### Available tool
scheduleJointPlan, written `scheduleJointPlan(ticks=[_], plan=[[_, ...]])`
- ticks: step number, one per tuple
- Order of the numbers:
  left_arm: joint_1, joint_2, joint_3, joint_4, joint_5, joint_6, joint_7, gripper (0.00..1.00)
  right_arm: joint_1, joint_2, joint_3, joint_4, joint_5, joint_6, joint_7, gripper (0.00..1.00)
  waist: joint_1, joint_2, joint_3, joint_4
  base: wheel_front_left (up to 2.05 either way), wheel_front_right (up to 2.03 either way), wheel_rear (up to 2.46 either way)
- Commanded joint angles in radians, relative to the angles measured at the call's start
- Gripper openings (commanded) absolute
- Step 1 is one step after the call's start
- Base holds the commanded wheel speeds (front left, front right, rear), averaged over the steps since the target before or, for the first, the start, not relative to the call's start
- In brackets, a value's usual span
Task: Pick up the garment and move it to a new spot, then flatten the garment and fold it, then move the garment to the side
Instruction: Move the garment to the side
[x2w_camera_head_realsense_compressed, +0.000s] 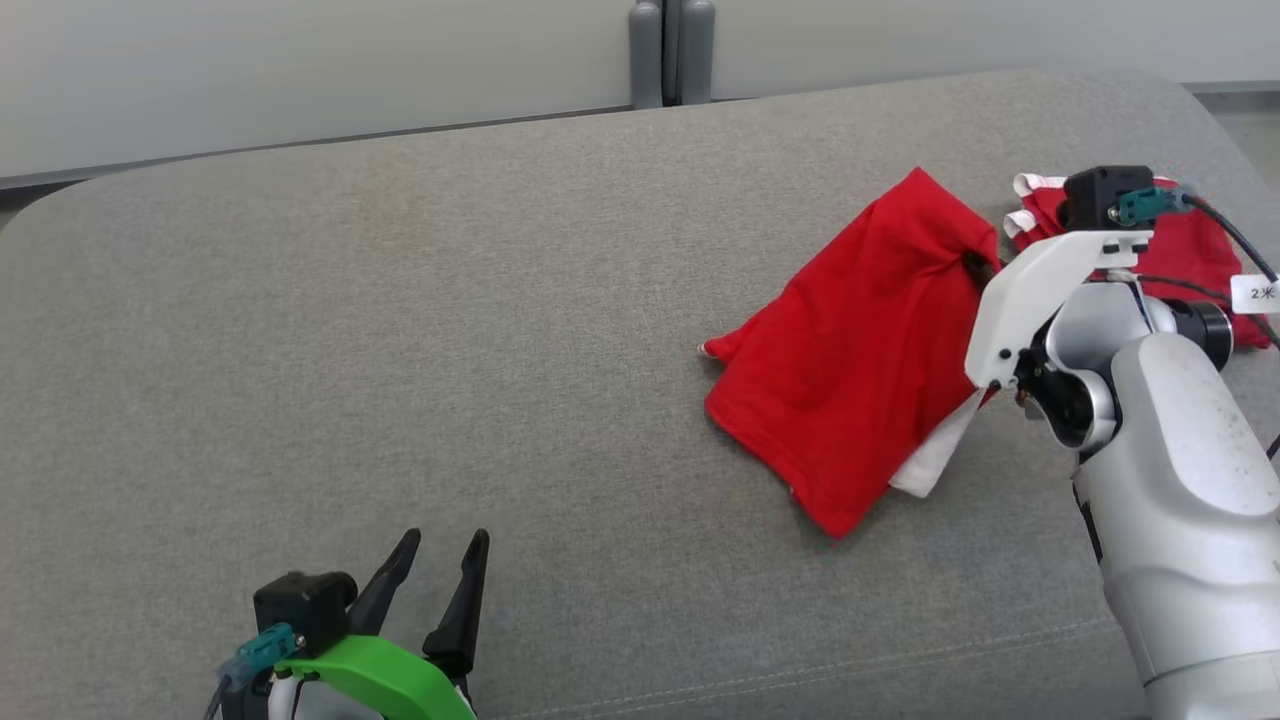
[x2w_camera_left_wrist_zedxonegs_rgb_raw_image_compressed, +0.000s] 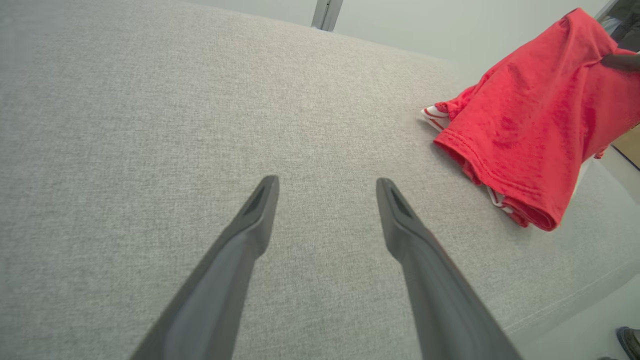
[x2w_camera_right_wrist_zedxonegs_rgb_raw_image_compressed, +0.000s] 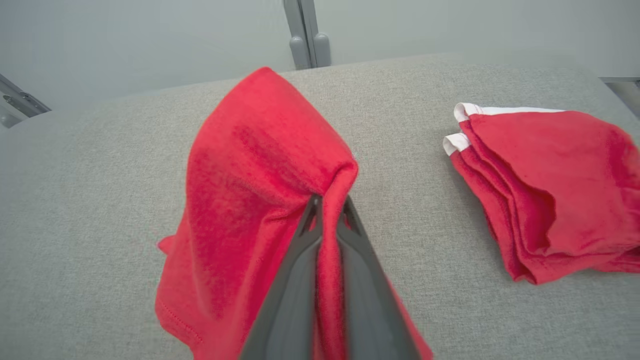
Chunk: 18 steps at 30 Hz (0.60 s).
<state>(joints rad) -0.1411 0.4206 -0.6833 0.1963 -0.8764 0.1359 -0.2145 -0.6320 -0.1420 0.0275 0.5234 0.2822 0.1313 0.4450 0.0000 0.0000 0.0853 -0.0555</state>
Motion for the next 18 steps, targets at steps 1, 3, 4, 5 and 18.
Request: scheduleJointPlan(ticks=[1, 3, 4, 5, 18], plan=[[-0.021, -0.005, 0.002, 0.003, 0.003, -0.002, -0.008, 1.0, -0.025, -0.004, -0.005, 0.015, -0.008, -0.001, -0.013, 0.0, 0.0, 0.0, 0.012, -0.029, 0.0, 0.0, 0.0], [-0.021, -0.009, 0.003, 0.009, 0.003, -0.006, -0.011, 1.0, -0.063, 0.0, -0.004, 0.043, -0.02, -0.001, -0.027, 0.0, 0.0, 0.0, 0.018, -0.047, 0.0, 0.0, 0.0], [-0.021, -0.01, 0.0, 0.012, 0.007, -0.008, -0.013, 1.0, -0.084, 0.003, -0.006, 0.056, -0.024, -0.001, -0.036, 0.0, 0.0, 0.0, 0.023, -0.057, 0.0, 0.0, 0.0], [-0.024, -0.011, -0.005, 0.014, 0.015, -0.008, -0.014, 1.0, -0.102, 0.002, -0.008, 0.069, -0.029, -0.001, -0.045, 0.0, 0.0, 0.0, 0.029, -0.066, 0.0, 0.0, 0.0], [-0.094, -0.042, -0.038, 0.044, 0.06, -0.026, -0.02, 1.0, -0.284, -0.026, -0.047, 0.243, -0.09, -0.001, -0.2, 0.0, 0.0, 0.0, 0.083, -0.155, 0.0, 0.0, 0.0]])
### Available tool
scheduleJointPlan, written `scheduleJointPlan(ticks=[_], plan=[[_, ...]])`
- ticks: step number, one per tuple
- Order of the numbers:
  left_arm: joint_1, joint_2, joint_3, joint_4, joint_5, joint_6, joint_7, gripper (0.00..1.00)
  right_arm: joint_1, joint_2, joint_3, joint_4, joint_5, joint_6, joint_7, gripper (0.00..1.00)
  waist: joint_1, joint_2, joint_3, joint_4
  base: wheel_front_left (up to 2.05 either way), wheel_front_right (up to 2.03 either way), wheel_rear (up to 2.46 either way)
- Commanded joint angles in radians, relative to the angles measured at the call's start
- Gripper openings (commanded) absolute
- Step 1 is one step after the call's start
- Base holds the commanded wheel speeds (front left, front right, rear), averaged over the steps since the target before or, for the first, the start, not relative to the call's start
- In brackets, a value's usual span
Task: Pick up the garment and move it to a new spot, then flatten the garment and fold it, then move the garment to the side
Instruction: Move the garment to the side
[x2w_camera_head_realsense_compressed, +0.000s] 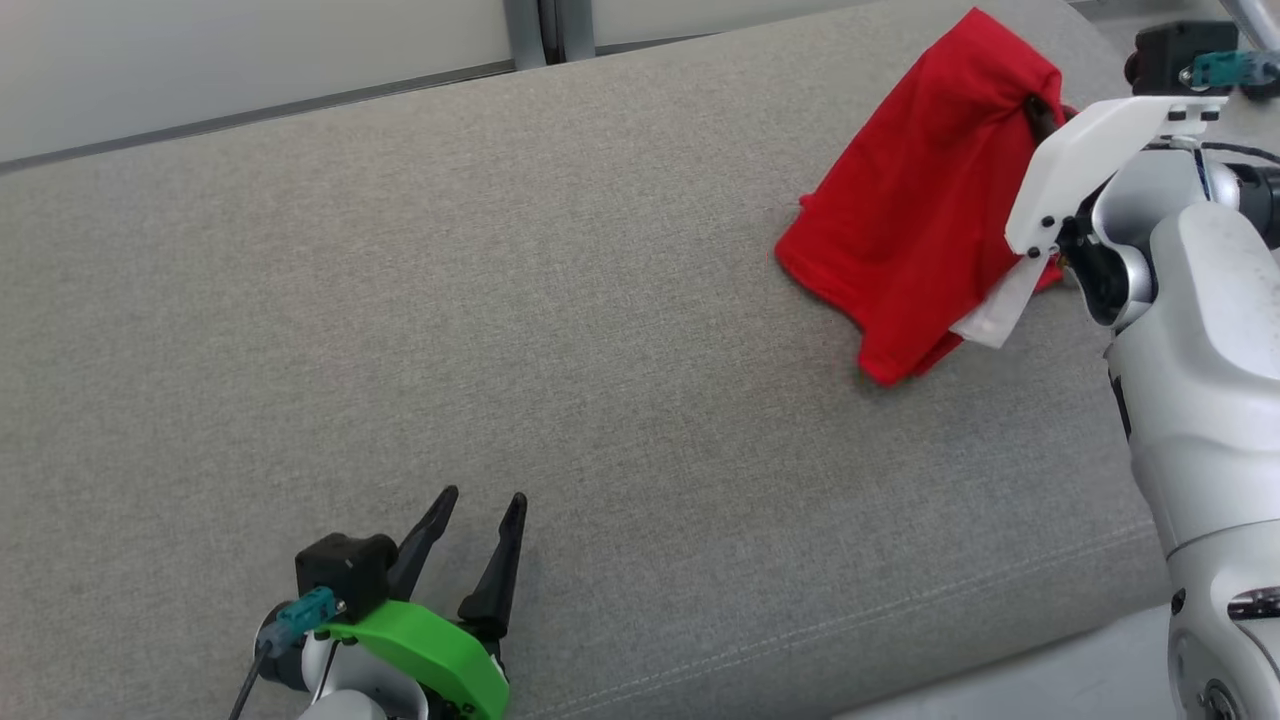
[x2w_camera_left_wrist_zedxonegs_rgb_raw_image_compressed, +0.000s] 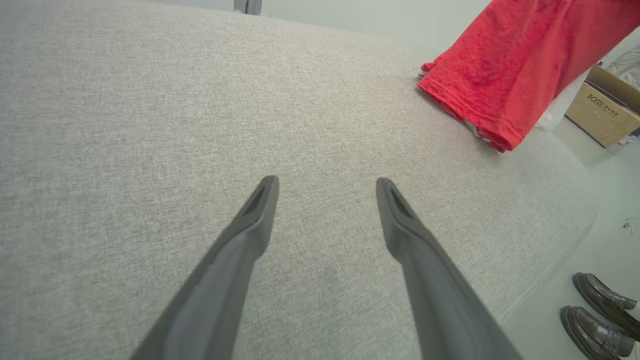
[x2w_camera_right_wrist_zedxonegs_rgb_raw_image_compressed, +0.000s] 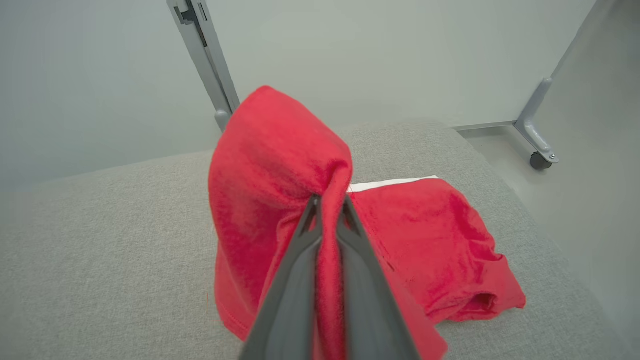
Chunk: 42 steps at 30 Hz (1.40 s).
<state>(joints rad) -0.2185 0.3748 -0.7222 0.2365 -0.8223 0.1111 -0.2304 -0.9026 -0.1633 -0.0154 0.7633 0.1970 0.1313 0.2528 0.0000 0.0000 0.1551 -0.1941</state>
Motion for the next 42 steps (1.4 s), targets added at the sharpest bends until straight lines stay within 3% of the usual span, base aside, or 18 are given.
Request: scheduleJointPlan(ticks=[1, 11, 17, 22, 32, 39, 40, 41, 42], plan=[[-0.021, 0.003, 0.003, 0.004, 0.007, -0.002, -0.006, 1.0, -0.024, -0.008, -0.01, 0.017, -0.01, -0.001, -0.023, 0.0, 0.0, 0.0, 0.014, -0.021, 0.0, 0.0, 0.0], [-0.046, 0.003, 0.001, -0.007, 0.033, 0.008, -0.013, 1.0, -0.105, -0.043, -0.051, 0.152, -0.032, -0.001, -0.154, 0.0, 0.0, 0.0, 0.017, -0.042, 0.0, 0.0, 0.0], [-0.052, 0.011, -0.008, -0.017, 0.045, 0.014, -0.004, 1.0, -0.134, -0.068, -0.071, 0.23, -0.038, -0.001, -0.223, 0.0, 0.0, 0.0, 0.035, -0.017, 0.0, 0.0, 0.0], [-0.059, 0.019, -0.013, -0.027, 0.049, 0.018, 0.007, 1.0, -0.17, -0.098, -0.162, 0.303, -0.069, -0.001, -0.273, 0.0, 0.0, 0.0, 0.062, 0.02, 0.0, 0.0, 0.0], [-0.076, 0.05, -0.038, -0.061, 0.07, 0.021, 0.05, 1.0, -0.188, -0.22, -0.524, 0.402, -0.261, -0.001, -0.363, 0.0, 0.0, 0.0, 0.135, 0.12, 0.0, 0.0, 0.0], [-0.082, 0.086, -0.041, -0.109, 0.088, 0.039, 0.077, 1.0, -0.15, -0.211, -0.834, 0.327, -0.458, -0.001, -0.367, 0.0, 0.0, 0.0, 0.195, 0.175, 0.0, 0.0, 0.0], [-0.083, 0.091, -0.041, -0.117, 0.09, 0.042, 0.081, 1.0, -0.148, -0.199, -0.867, 0.308, -0.492, -0.001, -0.36, 0.13, 0.0, 0.0, 0.204, 0.18, 0.0, 0.0, 0.0], [-0.084, 0.097, -0.041, -0.123, 0.09, 0.044, 0.085, 1.0, -0.148, -0.186, -0.9, 0.286, -0.526, -0.001, -0.362, 0.36, 0.0, 0.0, 0.21, 0.184, 0.0, 0.0, 0.0], [-0.084, 0.101, -0.042, -0.129, 0.092, 0.047, 0.086, 1.0, -0.149, -0.174, -0.926, 0.265, -0.561, -0.001, -0.361, 0.71, 0.0, 0.0, 0.216, 0.188, 0.0, 0.0, 0.0]])
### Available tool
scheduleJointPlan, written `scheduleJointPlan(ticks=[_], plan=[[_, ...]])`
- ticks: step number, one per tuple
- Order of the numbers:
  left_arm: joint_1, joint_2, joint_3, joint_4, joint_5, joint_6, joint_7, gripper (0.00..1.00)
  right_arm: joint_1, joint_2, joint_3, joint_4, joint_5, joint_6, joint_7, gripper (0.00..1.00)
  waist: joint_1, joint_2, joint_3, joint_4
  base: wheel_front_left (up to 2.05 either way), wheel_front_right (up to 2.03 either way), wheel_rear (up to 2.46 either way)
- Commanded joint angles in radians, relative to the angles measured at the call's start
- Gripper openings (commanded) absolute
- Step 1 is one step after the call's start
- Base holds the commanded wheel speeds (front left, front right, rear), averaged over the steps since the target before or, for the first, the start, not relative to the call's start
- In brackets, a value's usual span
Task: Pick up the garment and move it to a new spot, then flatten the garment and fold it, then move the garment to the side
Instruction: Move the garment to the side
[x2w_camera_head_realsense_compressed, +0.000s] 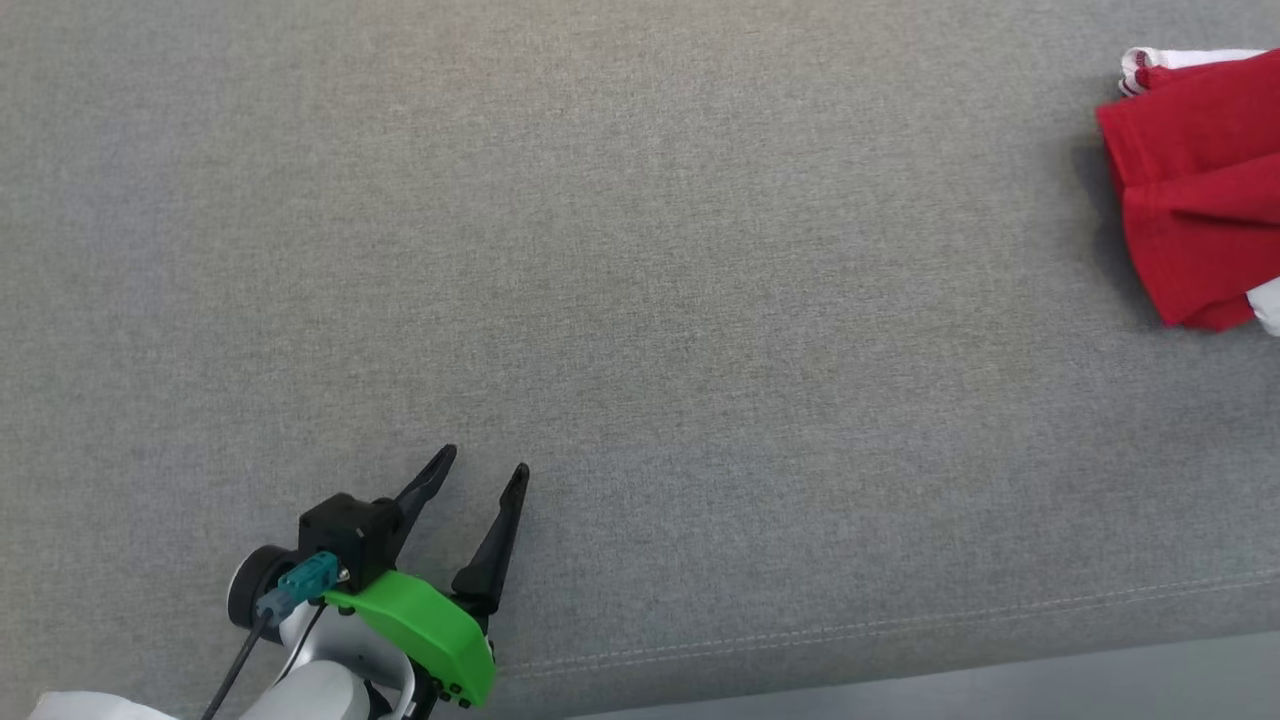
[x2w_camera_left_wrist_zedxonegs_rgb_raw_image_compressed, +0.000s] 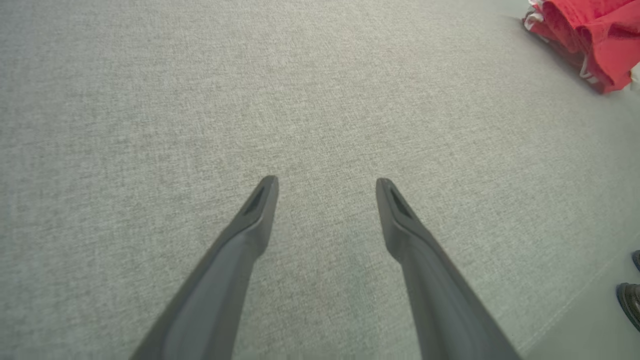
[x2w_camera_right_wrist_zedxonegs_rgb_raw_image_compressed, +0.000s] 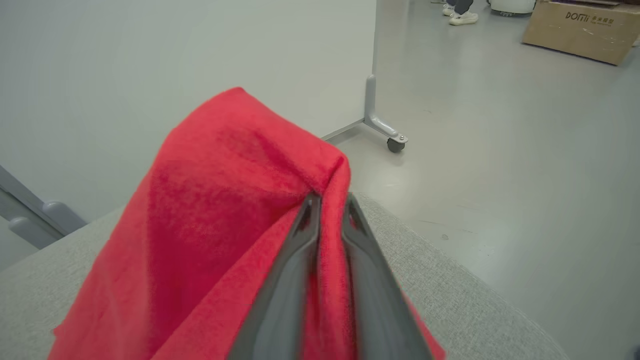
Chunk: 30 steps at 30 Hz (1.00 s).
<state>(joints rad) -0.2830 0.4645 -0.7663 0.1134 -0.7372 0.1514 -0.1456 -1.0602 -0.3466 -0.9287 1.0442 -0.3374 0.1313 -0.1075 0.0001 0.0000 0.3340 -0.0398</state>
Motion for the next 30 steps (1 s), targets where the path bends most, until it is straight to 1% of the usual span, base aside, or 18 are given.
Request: scheduleJointPlan(ticks=[1, 6, 12, 17, 21, 26, 30], plan=[[-0.02, 0.014, 0.002, -0.012, 0.009, 0.008, 0.004, 1.0, 0.003, 0.024, -0.041, -0.034, -0.052, -0.001, 0.001, 1.0, -0.0001, 0.0, 0.042, 0.036, 0.0, 0.0, 0.0], [-0.018, 0.026, 0.002, -0.036, 0.013, 0.017, 0.011, 1.0, -0.023, 0.08, -0.122, -0.11, -0.189, -0.001, -0.001, 1.0, -0.0001, 0.0, 0.058, 0.042, 0.0, 0.0, 0.0], [-0.023, 0.027, 0.0, -0.046, 0.013, 0.026, 0.019, 1.0, -0.042, 0.126, -0.185, -0.128, -0.271, -0.001, 0.002, 1.0, -0.0001, 0.0, 0.058, 0.04, 0.0, 0.0, 0.0], [-0.027, 0.017, -0.003, -0.044, 0.009, 0.025, 0.017, 1.0, -0.035, 0.144, -0.165, -0.098, -0.305, -0.001, 0.019, 1.0, -0.0001, 0.0, 0.039, 0.034, 0.0, 0.0, 0.0], [-0.025, 0.006, -0.004, -0.034, 0.002, 0.02, 0.009, 1.0, -0.027, 0.15, -0.112, -0.054, -0.318, -0.001, 0.043, 1.0, -0.0001, 0.0, 0.011, 0.029, 0.0, 0.0, 0.0], [-0.021, -0.005, 0.008, -0.023, -0.003, 0.024, -0.022, 1.0, -0.043, 0.157, -0.075, -0.018, -0.311, -0.001, -0.003, 1.0, -0.0001, 0.0, -0.028, 0.025, 0.0, 0.0, 0.0], [0.002, -0.038, 0.063, -0.009, -0.051, 0.045, -0.069, 1.0, -0.043, 0.157, -0.046, 0.02, -0.285, -0.001, -0.064, 1.0, -0.0001, 0.0, -0.086, 0.022, 0.0, 0.0, 0.0]])
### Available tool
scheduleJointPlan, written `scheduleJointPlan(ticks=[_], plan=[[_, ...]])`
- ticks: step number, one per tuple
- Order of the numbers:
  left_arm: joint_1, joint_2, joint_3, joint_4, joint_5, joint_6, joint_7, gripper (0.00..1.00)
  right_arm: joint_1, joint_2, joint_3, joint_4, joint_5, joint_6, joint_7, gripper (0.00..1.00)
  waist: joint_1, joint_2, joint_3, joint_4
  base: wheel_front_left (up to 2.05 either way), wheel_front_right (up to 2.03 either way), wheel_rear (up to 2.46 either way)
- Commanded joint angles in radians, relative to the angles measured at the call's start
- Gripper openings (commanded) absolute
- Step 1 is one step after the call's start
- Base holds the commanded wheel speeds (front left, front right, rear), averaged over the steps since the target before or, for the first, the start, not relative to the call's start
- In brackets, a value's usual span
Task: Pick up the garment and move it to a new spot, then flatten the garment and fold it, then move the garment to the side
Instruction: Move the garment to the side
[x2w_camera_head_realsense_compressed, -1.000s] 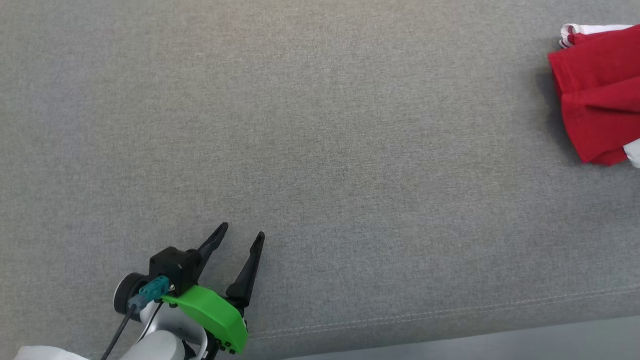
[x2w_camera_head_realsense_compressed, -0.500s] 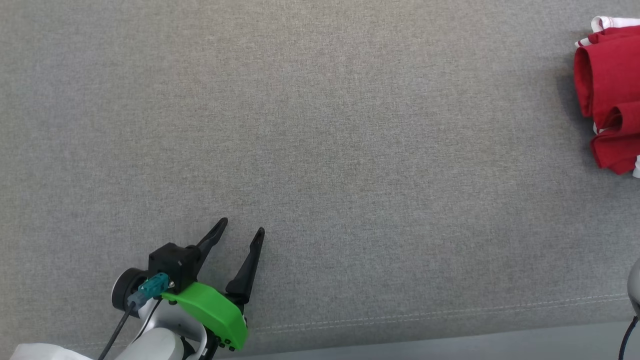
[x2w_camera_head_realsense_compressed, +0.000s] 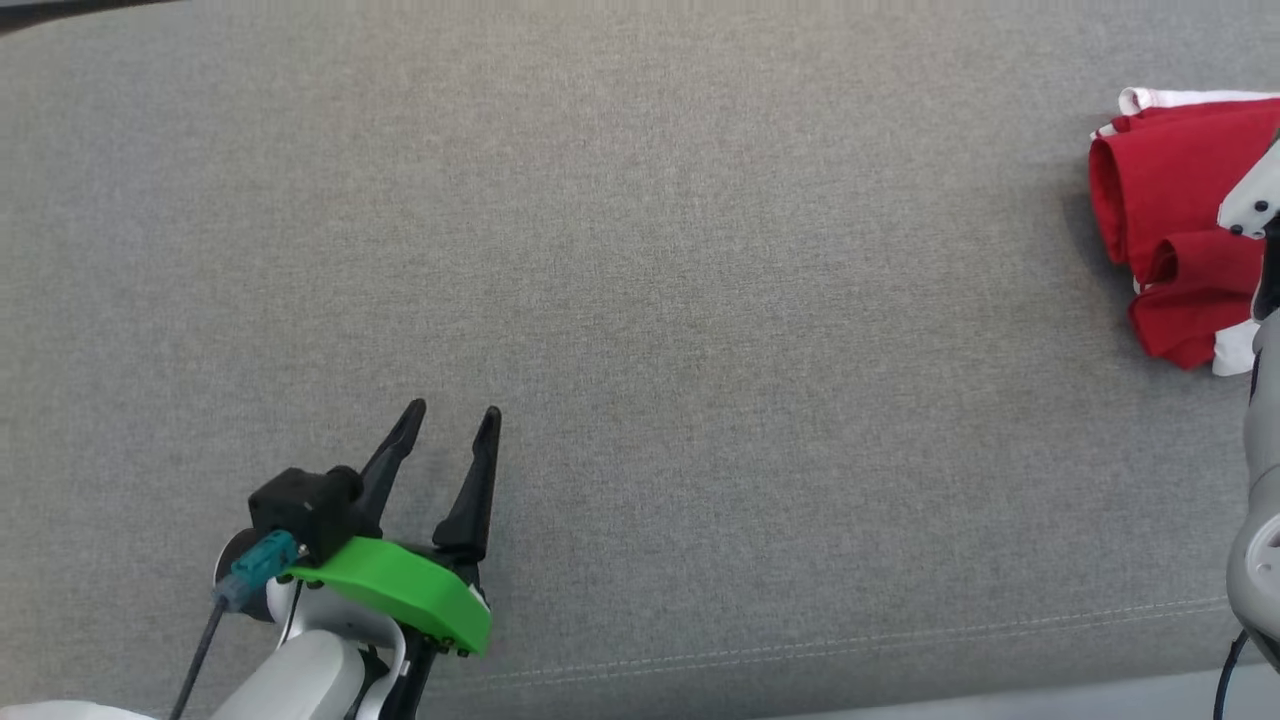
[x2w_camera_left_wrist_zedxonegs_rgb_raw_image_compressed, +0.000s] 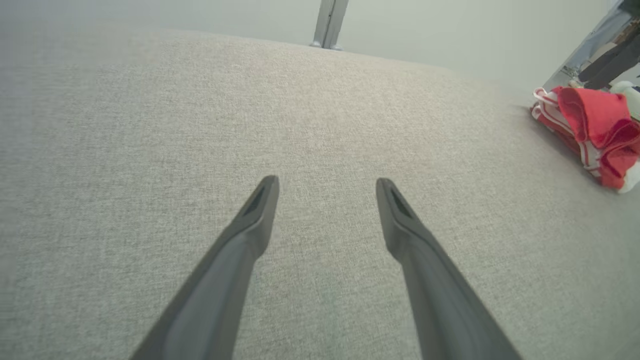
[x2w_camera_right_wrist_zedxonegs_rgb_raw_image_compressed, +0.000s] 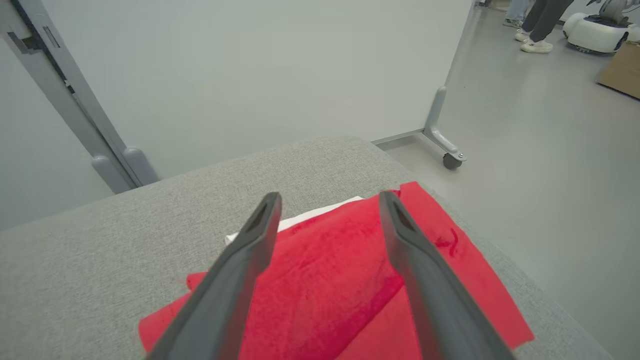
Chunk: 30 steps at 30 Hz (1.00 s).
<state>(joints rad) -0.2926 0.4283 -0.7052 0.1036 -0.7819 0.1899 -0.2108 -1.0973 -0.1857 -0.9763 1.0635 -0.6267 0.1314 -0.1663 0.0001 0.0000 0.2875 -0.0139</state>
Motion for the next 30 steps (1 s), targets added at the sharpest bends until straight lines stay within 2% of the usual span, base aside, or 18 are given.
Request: scheduleJointPlan(ticks=[1, 9, 12, 16, 20, 24, 30], plan=[[0.017, -0.006, 0.018, 0.004, -0.015, 0.006, -0.012, 1.0, -0.004, -0.004, 0.006, 0.011, 0.014, -0.001, -0.019, 1.0, -0.0001, 0.0, -0.054, -0.004, 0.0, 0.0, 0.0], [0.051, -0.056, 0.14, 0.024, -0.092, 0.011, -0.047, 1.0, 0.027, 0.016, 0.02, 0.079, 0.121, -0.001, -0.084, 1.0, -0.0001, 0.0, -0.177, 0.003, 0.0, 0.0, 0.0], [0.07, -0.078, 0.184, 0.039, -0.12, 0.009, -0.051, 1.0, 0.056, 0.044, 0.031, 0.09, 0.177, -0.001, -0.095, 1.0, -0.0001, 0.0, -0.229, 0.008, 0.0, 0.0, 0.0], [0.098, -0.101, 0.237, 0.057, -0.147, 0.014, -0.054, 1.0, 0.093, 0.083, 0.082, 0.041, 0.27, -0.001, -0.099, 1.0, -0.0001, 0.0, -0.286, 0.015, 0.0, 0.0, 0.0], [0.119, -0.112, 0.277, 0.085, -0.177, 0.037, -0.053, 1.0, 0.181, 0.122, 0.197, -0.053, 0.376, -0.001, -0.098, 1.0, -0.0001, 0.0, -0.322, 0.025, 0.0, 0.0, 0.0], [0.126, -0.109, 0.307, 0.106, -0.196, 0.057, -0.052, 1.0, 0.29, 0.132, 0.34, -0.13, 0.494, -0.001, -0.098, 1.0, -0.0001, 0.0, -0.357, 0.037, 0.0, 0.0, 0.0], [0.152, -0.097, 0.319, 0.12, -0.209, 0.078, -0.038, 1.0, 0.459, 0.133, 0.632, -0.202, 0.721, -0.001, -0.098, 1.0, -0.0001, 0.0, -0.395, 0.053, 0.0, 0.0, 0.0]])
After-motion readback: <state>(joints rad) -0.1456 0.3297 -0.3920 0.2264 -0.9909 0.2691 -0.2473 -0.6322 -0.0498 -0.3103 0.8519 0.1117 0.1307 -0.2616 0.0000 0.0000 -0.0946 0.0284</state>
